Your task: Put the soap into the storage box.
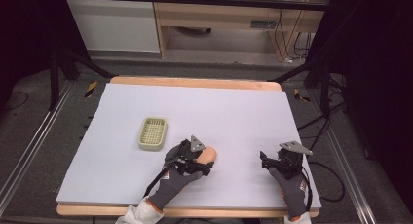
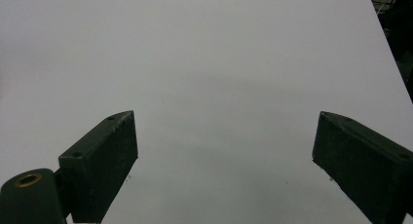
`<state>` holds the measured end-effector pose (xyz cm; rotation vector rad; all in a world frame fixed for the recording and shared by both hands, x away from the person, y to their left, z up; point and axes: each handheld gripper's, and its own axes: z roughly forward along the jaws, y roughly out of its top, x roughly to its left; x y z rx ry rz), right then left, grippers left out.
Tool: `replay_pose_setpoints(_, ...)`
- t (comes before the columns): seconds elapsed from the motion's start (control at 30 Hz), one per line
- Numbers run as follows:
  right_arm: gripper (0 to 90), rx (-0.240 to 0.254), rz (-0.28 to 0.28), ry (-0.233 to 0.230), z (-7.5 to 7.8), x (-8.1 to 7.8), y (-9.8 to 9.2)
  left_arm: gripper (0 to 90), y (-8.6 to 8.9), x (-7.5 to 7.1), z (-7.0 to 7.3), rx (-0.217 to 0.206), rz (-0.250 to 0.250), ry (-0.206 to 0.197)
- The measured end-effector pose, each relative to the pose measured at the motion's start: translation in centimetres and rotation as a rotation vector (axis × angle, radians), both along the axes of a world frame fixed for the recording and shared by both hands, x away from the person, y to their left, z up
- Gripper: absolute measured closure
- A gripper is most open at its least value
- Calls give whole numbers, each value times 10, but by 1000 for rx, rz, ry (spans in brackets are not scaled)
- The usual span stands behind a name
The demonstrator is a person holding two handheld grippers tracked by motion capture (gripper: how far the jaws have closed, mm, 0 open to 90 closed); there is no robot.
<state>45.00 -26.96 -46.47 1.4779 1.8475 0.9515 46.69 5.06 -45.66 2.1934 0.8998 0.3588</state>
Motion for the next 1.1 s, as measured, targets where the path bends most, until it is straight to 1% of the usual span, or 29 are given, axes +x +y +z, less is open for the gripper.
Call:
replay_pose_setpoints(0.1, 96, 0, -4, 1, 0, 0, 0, 231, -2, 1, -2, 5, -2, 2)
replay_pose_setpoints(0.13, 96, -5, -1, 1, 0, 0, 0, 232, -3, 2, -3, 13, -5, 1)
replay_pose_setpoints(0.5, 96, 0, -1, 8, -1, 1, 2, 277, -8, 8, -13, 44, 12, 18)
replay_pose_setpoints(0.6, 96, 2, -1, 9, -1, 1, 2, 295, -9, 8, -14, 46, 20, 25)
replay_pose_setpoints(0.83, 96, 3, 1, 15, -1, 2, 1, 294, -9, 10, -16, 47, 24, 33)
replay_pose_setpoints(0.9, 96, 4, -2, 15, -1, 2, 1, 293, -11, 11, -19, 53, 29, 44)
replay_pose_setpoints(1.0, 96, 5, -1, 16, -1, 1, 1, 295, -13, 10, -19, 63, 29, 33)
replay_pose_setpoints(1.1, 96, 4, -4, 16, -1, 2, 1, 300, -13, 10, -19, 65, 33, 34)
